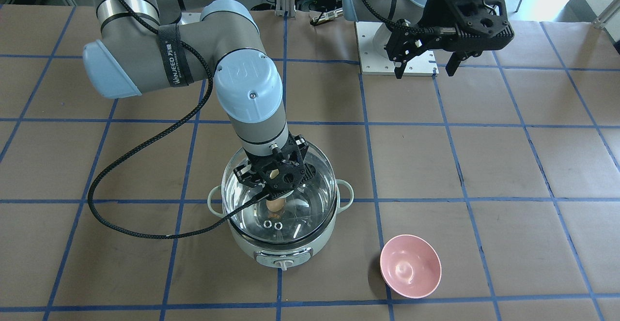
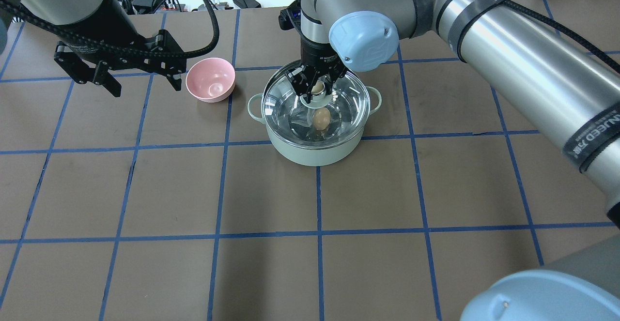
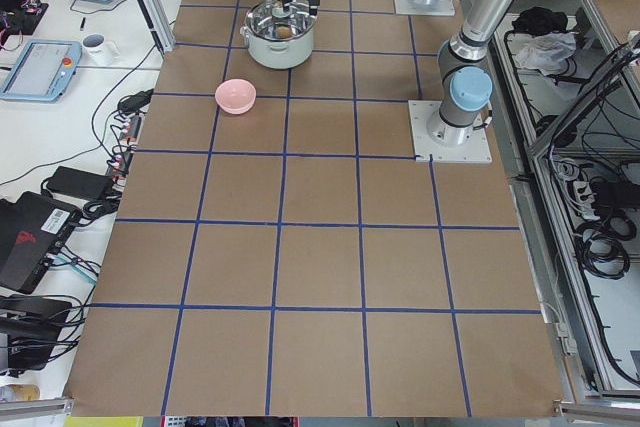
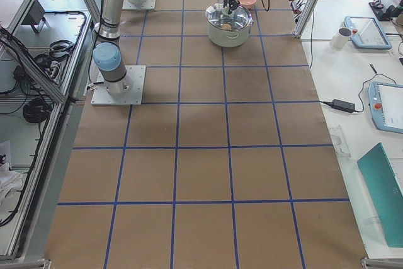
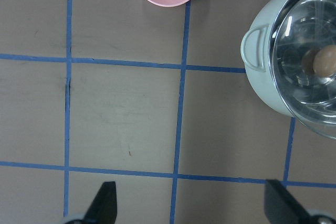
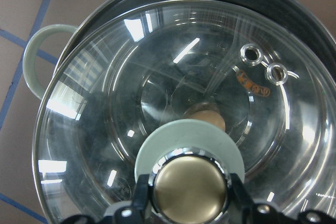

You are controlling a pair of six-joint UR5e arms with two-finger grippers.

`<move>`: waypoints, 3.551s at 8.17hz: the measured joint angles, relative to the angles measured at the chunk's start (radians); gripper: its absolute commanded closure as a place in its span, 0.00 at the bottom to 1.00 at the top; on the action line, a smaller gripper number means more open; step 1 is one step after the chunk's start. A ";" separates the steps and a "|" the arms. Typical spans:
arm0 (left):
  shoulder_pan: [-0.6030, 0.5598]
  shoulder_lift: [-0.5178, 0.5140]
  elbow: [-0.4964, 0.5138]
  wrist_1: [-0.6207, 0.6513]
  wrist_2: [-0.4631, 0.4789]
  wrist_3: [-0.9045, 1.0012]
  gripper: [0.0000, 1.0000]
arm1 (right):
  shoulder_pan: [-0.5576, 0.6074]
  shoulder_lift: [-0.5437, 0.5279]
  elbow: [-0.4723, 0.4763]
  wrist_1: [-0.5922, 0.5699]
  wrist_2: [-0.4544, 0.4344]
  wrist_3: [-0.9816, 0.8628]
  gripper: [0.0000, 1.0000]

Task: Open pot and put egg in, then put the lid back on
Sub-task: 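Carry the glass lid over the pot with the right gripper and lower it on, then release the lid knob and raise the right gripper away from the pot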

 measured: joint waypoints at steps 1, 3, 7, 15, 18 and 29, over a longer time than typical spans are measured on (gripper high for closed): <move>0.000 0.001 0.000 0.000 0.000 0.000 0.00 | 0.000 -0.002 0.000 -0.002 0.000 0.007 1.00; 0.000 0.001 0.000 0.000 0.000 0.001 0.00 | 0.000 -0.007 -0.001 -0.021 0.003 0.015 1.00; 0.000 0.001 0.000 0.000 0.000 0.001 0.00 | 0.000 -0.003 0.001 -0.080 0.010 0.000 1.00; 0.000 0.001 0.000 0.000 0.000 0.001 0.00 | 0.000 -0.003 0.024 -0.087 -0.002 0.007 0.30; 0.000 0.001 0.000 0.000 0.000 0.001 0.00 | 0.000 -0.001 0.023 -0.095 0.001 -0.017 0.00; 0.000 0.001 0.000 0.000 0.000 0.001 0.00 | -0.420 -0.344 0.026 0.263 -0.065 0.022 0.00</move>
